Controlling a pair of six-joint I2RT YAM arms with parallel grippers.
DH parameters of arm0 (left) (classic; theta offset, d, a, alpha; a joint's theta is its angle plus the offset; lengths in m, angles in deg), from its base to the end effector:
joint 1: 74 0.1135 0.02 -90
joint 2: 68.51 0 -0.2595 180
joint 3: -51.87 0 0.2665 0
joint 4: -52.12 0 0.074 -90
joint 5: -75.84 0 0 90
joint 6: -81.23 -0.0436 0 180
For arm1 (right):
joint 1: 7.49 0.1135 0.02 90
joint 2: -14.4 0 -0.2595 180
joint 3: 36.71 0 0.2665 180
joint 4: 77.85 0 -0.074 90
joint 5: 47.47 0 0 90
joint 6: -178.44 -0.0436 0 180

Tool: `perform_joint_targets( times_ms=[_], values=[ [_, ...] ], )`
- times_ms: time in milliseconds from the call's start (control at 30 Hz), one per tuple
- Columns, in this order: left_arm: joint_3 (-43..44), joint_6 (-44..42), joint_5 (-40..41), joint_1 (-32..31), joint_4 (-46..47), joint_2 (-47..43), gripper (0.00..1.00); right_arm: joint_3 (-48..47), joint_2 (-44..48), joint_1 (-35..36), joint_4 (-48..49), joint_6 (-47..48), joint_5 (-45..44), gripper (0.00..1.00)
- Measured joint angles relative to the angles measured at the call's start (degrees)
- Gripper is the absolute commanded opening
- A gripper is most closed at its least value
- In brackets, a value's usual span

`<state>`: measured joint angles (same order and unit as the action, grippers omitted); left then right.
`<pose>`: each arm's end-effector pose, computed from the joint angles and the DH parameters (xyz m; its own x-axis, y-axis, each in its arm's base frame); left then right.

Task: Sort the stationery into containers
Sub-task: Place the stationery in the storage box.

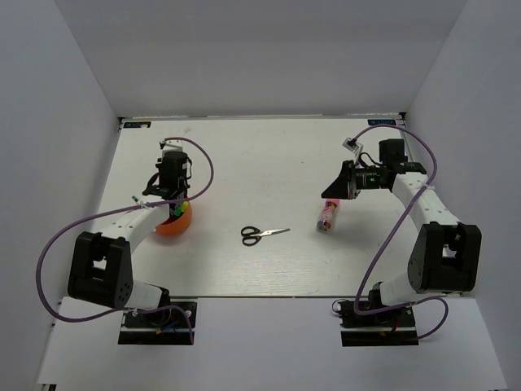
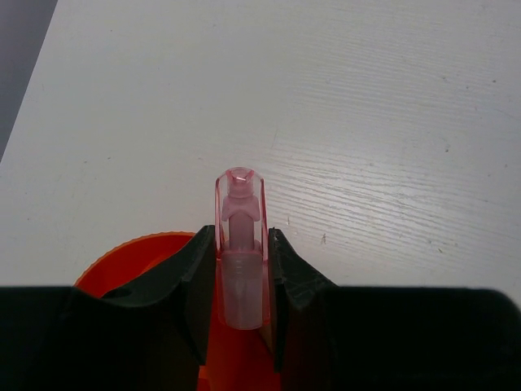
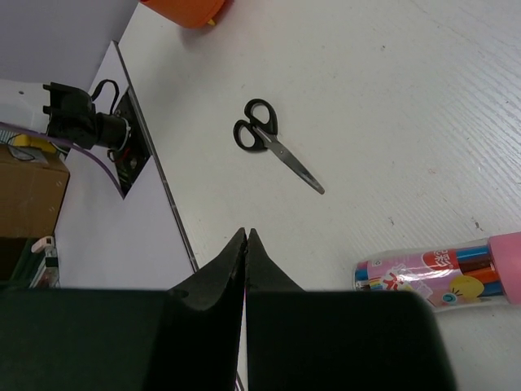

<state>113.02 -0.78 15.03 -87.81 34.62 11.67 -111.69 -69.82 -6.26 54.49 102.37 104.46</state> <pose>0.3136 -0.0552 0.2156 -0.5485 0.0099 -0.8361 -0.2509 0.9519 0.1758 0.3076 0.0451 0.2497 -0.6945 -0.1282 -0.7080 -0.6790 0.4422 0.5860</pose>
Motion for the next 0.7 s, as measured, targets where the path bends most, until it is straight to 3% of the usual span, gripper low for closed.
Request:
perform_joint_targets(
  times_ms=[233,267,533,700],
  values=[
    [-0.04,0.13,0.9,0.2,-0.24,-0.02,0.19,0.0,-0.22,-0.15,-0.42,-0.04,0.57,0.29],
    [-0.04,0.24,1.07,0.2,-0.31,-0.02,0.29,-0.02,-0.24,-0.17,-0.5,0.0,0.7,0.31],
    [-0.04,0.96,1.57,0.37,-1.92,-0.57,0.45,-0.04,-0.33,-0.39,-1.49,0.04,1.25,0.38],
    [-0.04,1.4,1.73,0.61,-2.91,-1.14,0.65,-0.07,-0.39,-0.37,-1.75,0.02,1.25,0.41]
  ],
)
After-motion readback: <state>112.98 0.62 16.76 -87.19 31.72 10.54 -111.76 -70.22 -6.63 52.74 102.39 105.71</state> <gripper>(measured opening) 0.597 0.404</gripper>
